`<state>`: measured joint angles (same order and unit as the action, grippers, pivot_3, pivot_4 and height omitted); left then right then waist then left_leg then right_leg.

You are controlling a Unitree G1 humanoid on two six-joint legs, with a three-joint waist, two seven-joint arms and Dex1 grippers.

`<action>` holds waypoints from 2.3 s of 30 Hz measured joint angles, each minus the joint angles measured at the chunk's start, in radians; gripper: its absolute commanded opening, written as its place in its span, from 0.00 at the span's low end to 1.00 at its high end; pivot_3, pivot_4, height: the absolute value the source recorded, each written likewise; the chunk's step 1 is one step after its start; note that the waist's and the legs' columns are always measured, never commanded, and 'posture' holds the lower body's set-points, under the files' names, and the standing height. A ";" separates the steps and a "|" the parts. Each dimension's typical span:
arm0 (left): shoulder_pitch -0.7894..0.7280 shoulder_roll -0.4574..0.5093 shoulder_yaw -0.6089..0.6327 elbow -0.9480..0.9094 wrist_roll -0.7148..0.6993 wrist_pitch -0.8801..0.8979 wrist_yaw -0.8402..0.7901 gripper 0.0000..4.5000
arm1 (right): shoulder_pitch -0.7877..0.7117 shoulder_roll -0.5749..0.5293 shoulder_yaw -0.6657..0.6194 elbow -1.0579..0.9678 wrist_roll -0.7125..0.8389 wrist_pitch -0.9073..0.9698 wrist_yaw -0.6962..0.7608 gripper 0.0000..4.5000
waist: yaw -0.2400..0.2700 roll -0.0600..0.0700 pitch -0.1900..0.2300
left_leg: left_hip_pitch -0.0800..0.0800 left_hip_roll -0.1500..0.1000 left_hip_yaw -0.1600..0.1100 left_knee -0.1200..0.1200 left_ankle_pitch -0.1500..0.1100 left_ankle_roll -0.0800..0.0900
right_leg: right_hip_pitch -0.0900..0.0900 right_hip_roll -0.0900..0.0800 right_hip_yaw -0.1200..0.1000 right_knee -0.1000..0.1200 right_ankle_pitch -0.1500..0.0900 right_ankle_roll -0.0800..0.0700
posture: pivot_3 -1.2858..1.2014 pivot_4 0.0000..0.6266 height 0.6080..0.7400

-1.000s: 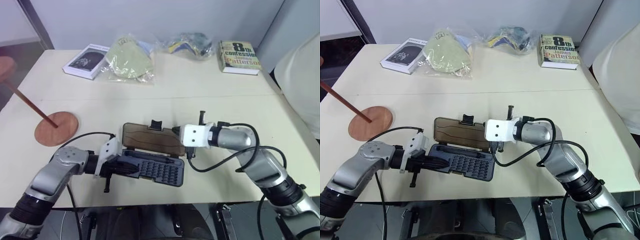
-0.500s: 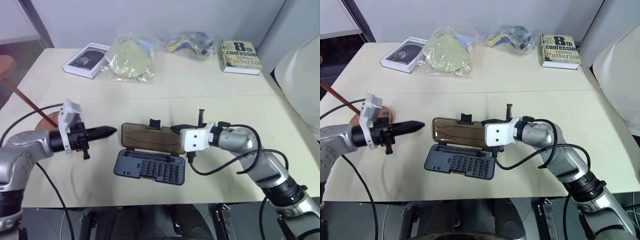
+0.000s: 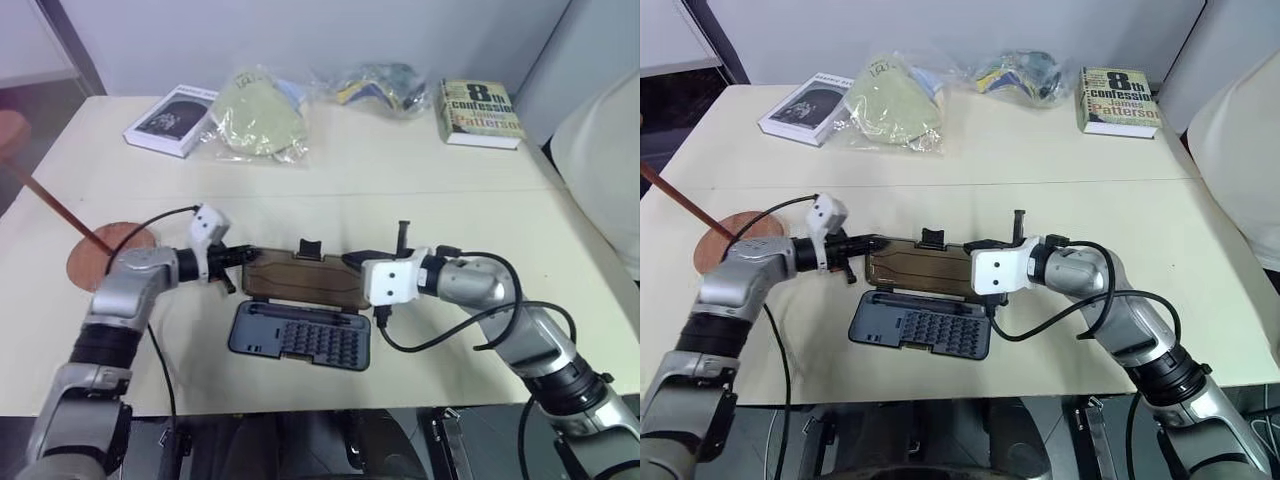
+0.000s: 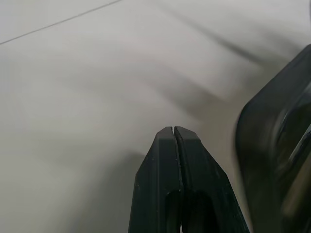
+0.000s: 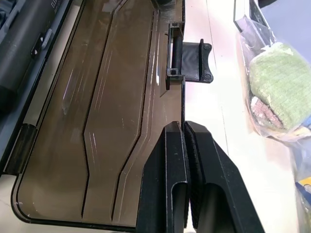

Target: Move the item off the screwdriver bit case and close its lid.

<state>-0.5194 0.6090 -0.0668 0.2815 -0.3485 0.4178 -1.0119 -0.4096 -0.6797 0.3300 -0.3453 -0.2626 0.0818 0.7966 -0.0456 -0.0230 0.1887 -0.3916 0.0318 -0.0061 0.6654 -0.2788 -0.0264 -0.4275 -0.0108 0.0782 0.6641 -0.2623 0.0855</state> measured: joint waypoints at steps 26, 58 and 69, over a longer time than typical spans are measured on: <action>0.117 0.269 0.002 -0.355 -0.145 0.149 -0.390 0.00 | 0.186 -0.120 -0.784 -0.341 1.129 1.017 0.267 0.63 | -0.004 0.000 0.001 | 0.002 0.001 0.000 -0.005 0.000 0.001 | 0.001 -0.001 0.000 -0.001 -0.001 -0.002 | 0.52 0.24 0.98; -0.175 -0.103 -0.313 0.099 0.212 -0.281 -0.462 0.00 | 0.149 0.060 0.258 -0.272 0.444 0.564 -0.052 0.01 | 0.002 -0.002 0.001 | -0.001 0.000 -0.002 0.001 0.000 0.000 | 0.001 0.000 -0.001 0.000 -0.003 0.001 | 0.52 0.24 0.98; -0.177 -0.108 -0.312 0.105 0.228 -0.281 -0.467 0.00 | 0.228 0.008 0.241 -0.325 0.409 0.502 -0.043 0.01 | 0.005 -0.002 0.001 | -0.001 -0.001 -0.003 0.001 0.000 0.000 | 0.002 0.000 -0.001 0.000 -0.003 0.001 | 0.52 0.24 0.98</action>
<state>-0.6963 0.5006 -0.3789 0.3869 -0.1202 0.1366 -1.4792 -0.1812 -0.6721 0.5710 -0.6703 0.1466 0.5834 0.7533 -0.0409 -0.0250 0.1892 -0.3921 0.0313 -0.0087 0.6666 -0.2791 -0.0259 -0.4258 -0.0107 0.0772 0.6640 -0.2657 0.0865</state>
